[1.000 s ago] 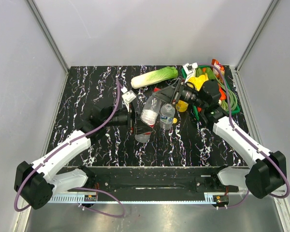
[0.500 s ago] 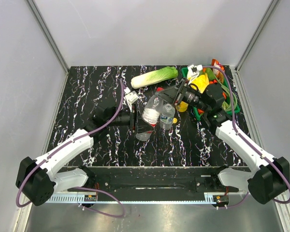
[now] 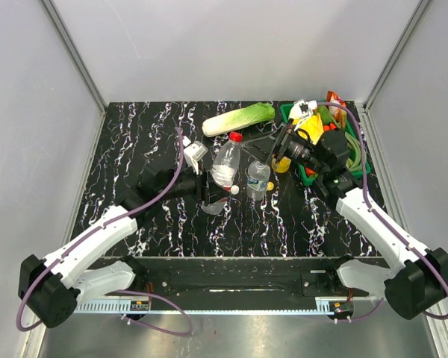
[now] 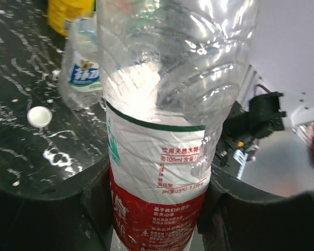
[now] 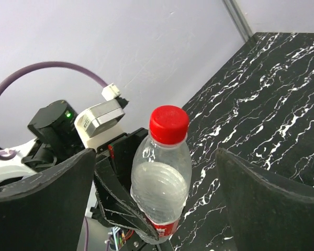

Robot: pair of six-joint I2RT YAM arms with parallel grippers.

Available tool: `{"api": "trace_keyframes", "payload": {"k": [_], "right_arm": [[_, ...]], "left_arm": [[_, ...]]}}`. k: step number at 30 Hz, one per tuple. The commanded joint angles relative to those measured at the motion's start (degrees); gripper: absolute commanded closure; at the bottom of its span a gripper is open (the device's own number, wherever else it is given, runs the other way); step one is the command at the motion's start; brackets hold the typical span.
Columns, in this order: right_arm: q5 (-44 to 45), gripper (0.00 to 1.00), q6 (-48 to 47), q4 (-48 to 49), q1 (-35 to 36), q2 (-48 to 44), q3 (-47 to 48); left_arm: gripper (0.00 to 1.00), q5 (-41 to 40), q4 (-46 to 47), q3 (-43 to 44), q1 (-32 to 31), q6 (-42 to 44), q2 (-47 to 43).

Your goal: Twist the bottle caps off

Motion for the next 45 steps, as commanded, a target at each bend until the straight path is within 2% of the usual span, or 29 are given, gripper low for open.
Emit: {"api": "trace_keyframes", "payload": {"k": [1,7,13,23,29,45], "right_arm": [[3.39,0.0,-3.35,-2.7,-0.25,-2.45,1.4],[3.92,0.0,-4.67,-4.47,-0.33,-2.54,2.19],[2.17,0.0,-4.32,-4.91,-0.33,-0.43,3.24],[-2.05,0.03,-0.37,-1.75,-0.33,3.61,3.95],[-3.19,0.03,1.39,0.89,-0.25,4.49,3.25],[-5.39,0.09,2.18,1.07,-0.25,6.86,4.12]], "left_arm": [[0.67,-13.03,-6.26,1.29,-1.41,4.14,-3.71],[0.67,-29.98,-13.3,2.52,-5.97,6.52,-5.47],[0.67,-50.12,-17.96,5.07,-14.67,8.1,-4.86],[0.67,-67.88,-18.32,7.44,-25.48,10.74,-2.05],[0.67,-69.39,-18.32,8.23,-27.51,11.53,1.38],[0.64,-69.74,-19.63,8.93,-28.04,11.09,2.0]]}}
